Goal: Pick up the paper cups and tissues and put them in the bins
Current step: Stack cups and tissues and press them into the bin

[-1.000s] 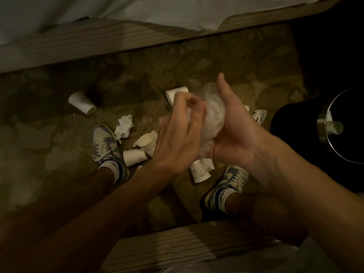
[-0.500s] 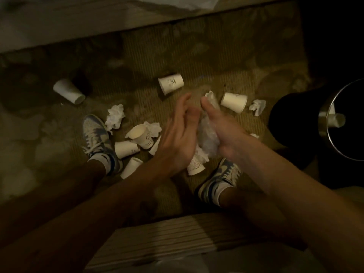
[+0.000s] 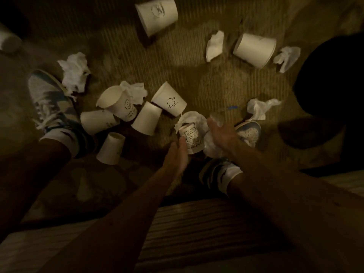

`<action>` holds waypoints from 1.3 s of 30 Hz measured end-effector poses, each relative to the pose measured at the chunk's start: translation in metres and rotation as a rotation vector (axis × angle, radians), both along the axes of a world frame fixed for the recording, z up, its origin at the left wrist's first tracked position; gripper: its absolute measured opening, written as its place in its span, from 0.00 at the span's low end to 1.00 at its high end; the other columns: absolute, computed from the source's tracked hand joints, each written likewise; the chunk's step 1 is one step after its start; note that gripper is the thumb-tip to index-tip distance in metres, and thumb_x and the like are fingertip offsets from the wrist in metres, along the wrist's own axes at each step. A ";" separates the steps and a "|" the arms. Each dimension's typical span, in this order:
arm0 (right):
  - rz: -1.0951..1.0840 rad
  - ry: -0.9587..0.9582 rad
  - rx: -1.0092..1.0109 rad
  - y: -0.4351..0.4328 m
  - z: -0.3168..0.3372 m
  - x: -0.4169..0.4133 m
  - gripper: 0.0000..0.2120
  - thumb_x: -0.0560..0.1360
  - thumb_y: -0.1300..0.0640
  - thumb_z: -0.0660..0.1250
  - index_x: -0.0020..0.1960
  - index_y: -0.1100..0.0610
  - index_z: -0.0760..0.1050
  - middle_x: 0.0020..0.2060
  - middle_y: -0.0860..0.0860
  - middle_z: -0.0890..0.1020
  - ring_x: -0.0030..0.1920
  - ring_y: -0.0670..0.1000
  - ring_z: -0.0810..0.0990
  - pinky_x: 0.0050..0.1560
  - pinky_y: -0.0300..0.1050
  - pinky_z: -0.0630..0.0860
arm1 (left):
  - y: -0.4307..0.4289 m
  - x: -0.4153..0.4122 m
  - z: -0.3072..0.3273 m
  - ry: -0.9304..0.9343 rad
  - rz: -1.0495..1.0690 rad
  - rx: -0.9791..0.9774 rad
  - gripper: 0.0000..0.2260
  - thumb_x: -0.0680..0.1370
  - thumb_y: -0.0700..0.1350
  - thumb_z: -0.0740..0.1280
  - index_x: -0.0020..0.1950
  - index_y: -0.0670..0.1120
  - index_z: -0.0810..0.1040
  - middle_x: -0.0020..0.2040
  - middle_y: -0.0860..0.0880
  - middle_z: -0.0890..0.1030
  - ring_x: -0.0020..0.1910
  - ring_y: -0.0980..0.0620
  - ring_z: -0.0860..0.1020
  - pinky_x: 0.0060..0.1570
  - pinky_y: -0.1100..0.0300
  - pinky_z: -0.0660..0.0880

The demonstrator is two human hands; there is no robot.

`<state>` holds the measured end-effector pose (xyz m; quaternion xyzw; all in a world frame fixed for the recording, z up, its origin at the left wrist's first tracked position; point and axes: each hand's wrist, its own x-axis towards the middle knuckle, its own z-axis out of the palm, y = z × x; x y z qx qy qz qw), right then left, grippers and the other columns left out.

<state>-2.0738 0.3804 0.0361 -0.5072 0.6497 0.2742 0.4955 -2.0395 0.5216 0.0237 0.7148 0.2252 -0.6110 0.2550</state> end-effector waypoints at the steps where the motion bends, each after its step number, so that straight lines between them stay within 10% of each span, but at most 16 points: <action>1: -0.015 -0.011 0.018 0.006 -0.010 -0.004 0.23 0.80 0.46 0.63 0.66 0.62 0.74 0.60 0.59 0.79 0.63 0.58 0.76 0.58 0.44 0.71 | -0.004 0.002 -0.005 0.006 0.086 -0.004 0.24 0.86 0.54 0.49 0.77 0.41 0.63 0.75 0.41 0.66 0.70 0.46 0.68 0.57 0.71 0.67; 4: -0.132 -0.019 0.125 0.018 -0.021 -0.008 0.22 0.79 0.45 0.65 0.63 0.61 0.77 0.56 0.57 0.81 0.56 0.56 0.81 0.57 0.49 0.78 | -0.017 0.018 -0.016 0.039 0.214 -0.007 0.24 0.86 0.53 0.50 0.76 0.41 0.64 0.72 0.41 0.71 0.56 0.48 0.76 0.36 0.72 0.76; 9: -0.181 -0.064 0.164 0.019 -0.023 -0.002 0.23 0.78 0.44 0.66 0.62 0.62 0.77 0.56 0.59 0.82 0.55 0.56 0.82 0.59 0.54 0.78 | -0.013 0.029 -0.014 -0.030 0.051 -0.033 0.34 0.77 0.67 0.60 0.74 0.44 0.69 0.71 0.42 0.72 0.67 0.43 0.73 0.65 0.51 0.71; 15: -0.120 -0.167 0.185 0.014 0.007 0.020 0.21 0.81 0.43 0.60 0.53 0.60 0.80 0.46 0.56 0.84 0.45 0.53 0.84 0.42 0.43 0.81 | -0.022 0.031 0.029 -0.136 0.207 -0.168 0.51 0.52 0.70 0.77 0.67 0.49 0.62 0.60 0.47 0.78 0.54 0.50 0.82 0.51 0.50 0.82; 18: -0.047 -0.198 0.100 -0.004 0.037 0.036 0.27 0.80 0.36 0.53 0.42 0.56 0.77 0.40 0.52 0.82 0.40 0.49 0.82 0.35 0.37 0.77 | -0.035 0.035 0.046 -0.156 0.152 -0.225 0.48 0.57 0.70 0.75 0.69 0.54 0.59 0.59 0.51 0.77 0.53 0.52 0.82 0.49 0.52 0.82; 22: -0.022 -0.292 0.037 -0.022 0.082 0.069 0.39 0.78 0.30 0.41 0.58 0.57 0.79 0.58 0.57 0.81 0.59 0.56 0.79 0.64 0.55 0.72 | -0.072 0.048 0.074 -0.389 0.077 -0.227 0.35 0.76 0.66 0.63 0.76 0.49 0.59 0.61 0.50 0.77 0.52 0.57 0.80 0.44 0.66 0.76; 25: -0.155 -0.398 -0.059 -0.044 0.121 0.089 0.29 0.82 0.38 0.46 0.55 0.56 0.78 0.56 0.56 0.80 0.56 0.55 0.79 0.61 0.50 0.73 | -0.104 0.058 0.105 -0.500 0.066 -0.236 0.36 0.75 0.70 0.58 0.77 0.51 0.57 0.69 0.46 0.73 0.63 0.45 0.75 0.54 0.56 0.72; 28: -0.162 -0.465 -0.188 -0.082 0.162 0.086 0.19 0.84 0.52 0.49 0.65 0.61 0.71 0.62 0.59 0.76 0.60 0.56 0.75 0.64 0.49 0.71 | -0.140 0.068 0.144 -0.569 0.056 -0.356 0.35 0.73 0.73 0.60 0.73 0.54 0.62 0.61 0.51 0.77 0.54 0.51 0.78 0.46 0.57 0.75; 32: -0.169 -0.565 -0.399 -0.143 0.206 0.064 0.11 0.83 0.51 0.54 0.62 0.56 0.63 0.47 0.47 0.72 0.44 0.45 0.73 0.38 0.37 0.73 | -0.202 0.071 0.191 -0.707 -0.016 -0.486 0.29 0.74 0.71 0.61 0.68 0.54 0.66 0.51 0.56 0.77 0.46 0.59 0.77 0.37 0.63 0.70; 39: -0.418 -0.552 -0.854 -0.227 0.243 -0.024 0.07 0.81 0.52 0.60 0.53 0.54 0.63 0.40 0.45 0.72 0.36 0.41 0.71 0.31 0.31 0.69 | -0.302 0.009 0.238 -0.653 -0.295 -0.748 0.26 0.73 0.71 0.63 0.63 0.59 0.60 0.51 0.57 0.78 0.44 0.60 0.80 0.37 0.62 0.79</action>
